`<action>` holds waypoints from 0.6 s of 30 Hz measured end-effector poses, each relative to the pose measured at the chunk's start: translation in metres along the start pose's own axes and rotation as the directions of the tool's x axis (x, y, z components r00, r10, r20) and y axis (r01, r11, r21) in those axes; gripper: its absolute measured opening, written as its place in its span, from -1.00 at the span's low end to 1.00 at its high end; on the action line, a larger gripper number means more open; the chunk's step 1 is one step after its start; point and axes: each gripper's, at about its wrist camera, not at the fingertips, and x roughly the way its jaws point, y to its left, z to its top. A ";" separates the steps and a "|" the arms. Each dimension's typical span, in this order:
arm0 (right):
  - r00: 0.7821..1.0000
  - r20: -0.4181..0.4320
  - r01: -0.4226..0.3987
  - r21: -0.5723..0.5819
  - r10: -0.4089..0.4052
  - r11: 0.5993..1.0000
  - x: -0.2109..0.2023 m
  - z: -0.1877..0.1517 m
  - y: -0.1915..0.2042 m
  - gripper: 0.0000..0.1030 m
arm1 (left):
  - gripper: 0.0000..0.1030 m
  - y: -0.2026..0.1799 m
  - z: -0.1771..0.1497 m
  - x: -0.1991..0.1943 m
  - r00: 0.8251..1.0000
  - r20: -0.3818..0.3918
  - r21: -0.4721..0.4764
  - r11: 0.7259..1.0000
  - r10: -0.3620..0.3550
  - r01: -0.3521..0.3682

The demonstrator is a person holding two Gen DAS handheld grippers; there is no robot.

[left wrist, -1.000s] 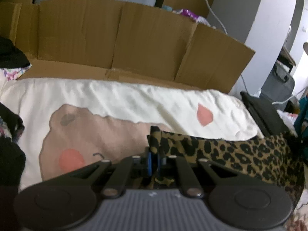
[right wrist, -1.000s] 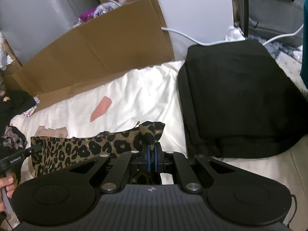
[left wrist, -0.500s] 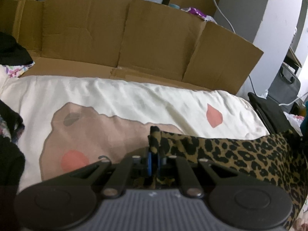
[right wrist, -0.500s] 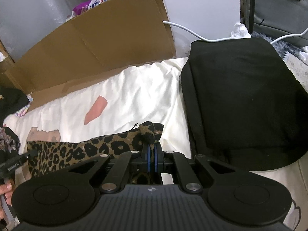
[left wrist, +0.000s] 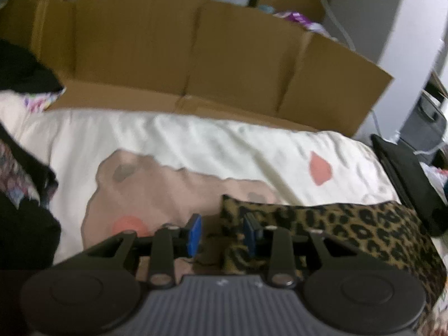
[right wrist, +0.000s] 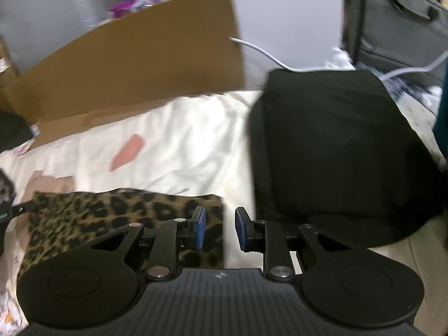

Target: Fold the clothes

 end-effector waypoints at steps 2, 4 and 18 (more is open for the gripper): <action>1.000 -0.007 -0.027 -0.037 0.027 0.999 -0.001 -0.003 0.013 -0.53 | -0.33 -0.009 0.000 -0.006 1.000 0.019 0.037 0.999 -0.015 0.014; 0.999 -0.022 -0.050 -0.085 0.049 0.995 0.001 -0.007 0.027 -0.53 | -0.33 -0.016 0.000 -0.011 0.999 0.035 0.065 0.997 -0.034 0.032; 0.994 -0.077 -0.103 -0.424 0.078 0.900 0.038 -0.025 0.127 -0.49 | -0.33 -0.040 -0.010 0.000 0.978 -0.018 0.151 0.967 -0.206 0.206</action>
